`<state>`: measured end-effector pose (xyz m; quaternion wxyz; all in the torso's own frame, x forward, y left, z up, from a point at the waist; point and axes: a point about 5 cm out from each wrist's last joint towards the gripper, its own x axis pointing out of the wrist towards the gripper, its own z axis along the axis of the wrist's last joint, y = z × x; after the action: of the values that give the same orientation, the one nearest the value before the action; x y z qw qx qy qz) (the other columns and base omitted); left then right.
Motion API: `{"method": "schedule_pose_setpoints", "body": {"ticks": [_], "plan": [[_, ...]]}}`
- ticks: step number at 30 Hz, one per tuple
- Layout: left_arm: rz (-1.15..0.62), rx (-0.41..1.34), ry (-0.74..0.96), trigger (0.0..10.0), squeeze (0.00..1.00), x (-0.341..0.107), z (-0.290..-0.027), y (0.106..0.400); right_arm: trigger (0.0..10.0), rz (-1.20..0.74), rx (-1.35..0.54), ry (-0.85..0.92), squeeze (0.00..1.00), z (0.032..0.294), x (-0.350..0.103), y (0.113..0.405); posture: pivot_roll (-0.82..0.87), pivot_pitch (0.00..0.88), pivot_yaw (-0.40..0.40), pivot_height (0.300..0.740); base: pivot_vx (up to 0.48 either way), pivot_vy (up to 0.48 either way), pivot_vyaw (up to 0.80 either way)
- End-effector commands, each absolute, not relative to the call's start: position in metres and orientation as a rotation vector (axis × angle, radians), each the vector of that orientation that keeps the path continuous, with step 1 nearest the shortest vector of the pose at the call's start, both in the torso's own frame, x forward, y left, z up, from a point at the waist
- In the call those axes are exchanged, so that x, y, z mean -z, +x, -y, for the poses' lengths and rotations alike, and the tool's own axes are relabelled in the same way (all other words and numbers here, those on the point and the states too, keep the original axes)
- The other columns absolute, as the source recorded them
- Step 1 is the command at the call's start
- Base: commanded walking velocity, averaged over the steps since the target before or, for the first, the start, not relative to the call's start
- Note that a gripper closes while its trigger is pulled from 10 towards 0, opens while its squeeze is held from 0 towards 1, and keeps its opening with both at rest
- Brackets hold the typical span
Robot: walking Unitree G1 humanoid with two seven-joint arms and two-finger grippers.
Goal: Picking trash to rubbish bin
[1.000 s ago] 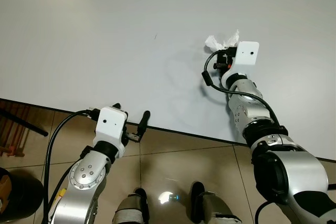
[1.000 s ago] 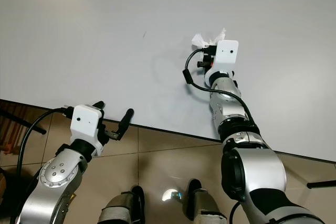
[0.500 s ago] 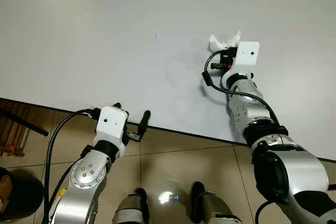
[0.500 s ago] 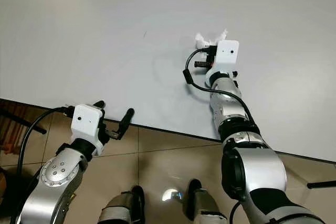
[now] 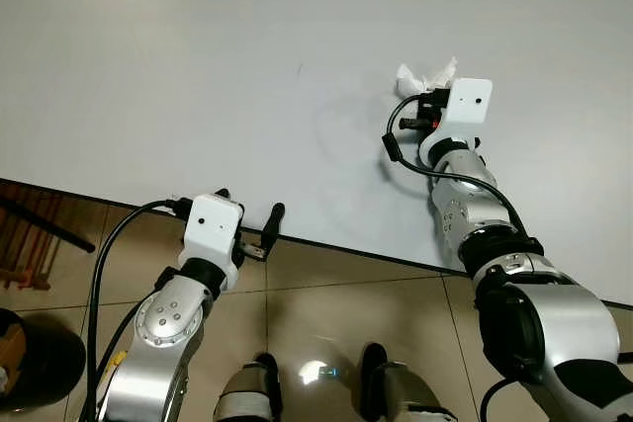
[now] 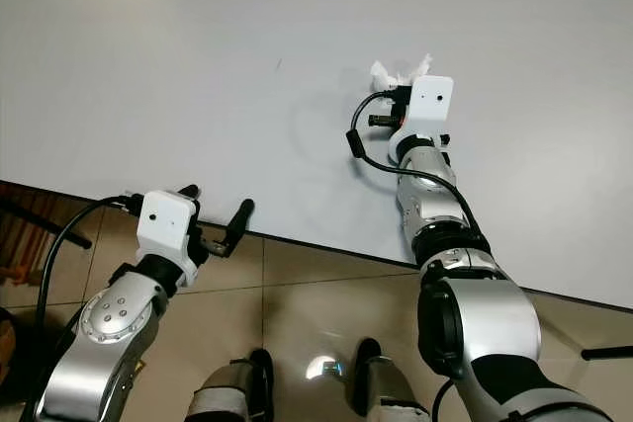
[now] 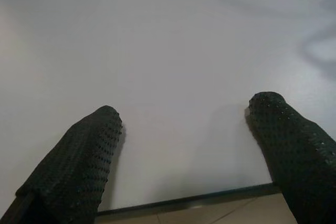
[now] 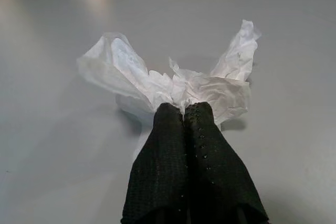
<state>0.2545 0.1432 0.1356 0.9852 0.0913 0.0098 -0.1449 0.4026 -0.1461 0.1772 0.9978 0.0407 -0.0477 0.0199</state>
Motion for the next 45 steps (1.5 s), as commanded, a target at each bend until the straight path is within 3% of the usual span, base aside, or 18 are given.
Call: {"method": "schedule_pose_setpoints", "body": {"ticks": [1, 11, 16, 20, 24, 30, 45], "plan": [[-0.041, 0.280, 0.199, 10.0, 0.00, -0.130, -0.145, 0.255, 0.0, 0.119, -0.023, 0.084, 0.00, 0.150, -0.178, 0.402, 0.23, 0.267, 0.038, 0.740, 0.000, 0.000, 0.00], [-0.004, 0.318, 0.158, 10.0, 0.00, -0.131, -0.132, 0.269, 0.0, 0.257, 0.063, 0.029, 0.00, 0.177, -0.194, 0.393, 0.15, 0.217, 0.046, 0.740, 0.000, 0.000, 0.00], [0.021, 0.366, 0.142, 10.0, 0.00, -0.133, -0.119, 0.282, 0.0, 0.327, 0.081, -0.014, 0.00, 0.193, -0.202, 0.373, 0.06, 0.176, 0.077, 0.740, 0.000, 0.000, 0.00], [0.031, 0.374, 0.142, 10.0, 0.00, -0.133, -0.116, 0.288, 0.0, 0.331, 0.074, -0.046, 0.00, 0.194, -0.201, 0.363, 0.03, 0.168, 0.090, 0.740, 0.000, 0.000, 0.00], [0.042, 0.391, 0.143, 10.0, 0.00, -0.135, -0.108, 0.300, 0.0, 0.288, 0.012, -0.118, 0.00, 0.188, -0.183, 0.327, -0.04, 0.147, 0.114, 0.740, 0.000, 0.000, 0.00], [0.042, 0.404, 0.136, 10.0, 0.00, -0.133, -0.101, 0.307, 0.0, 0.225, 0.020, -0.078, 0.00, 0.178, -0.167, 0.293, -0.08, 0.122, 0.109, 0.740, 0.000, 0.000, 0.00], [0.052, 0.343, 0.103, 10.0, 0.00, -0.127, -0.108, 0.304, 0.0, 0.165, 0.159, -0.051, 0.00, 0.186, -0.169, 0.260, -0.07, 0.109, 0.063, 0.740, 0.000, 0.000, 0.00]]}}
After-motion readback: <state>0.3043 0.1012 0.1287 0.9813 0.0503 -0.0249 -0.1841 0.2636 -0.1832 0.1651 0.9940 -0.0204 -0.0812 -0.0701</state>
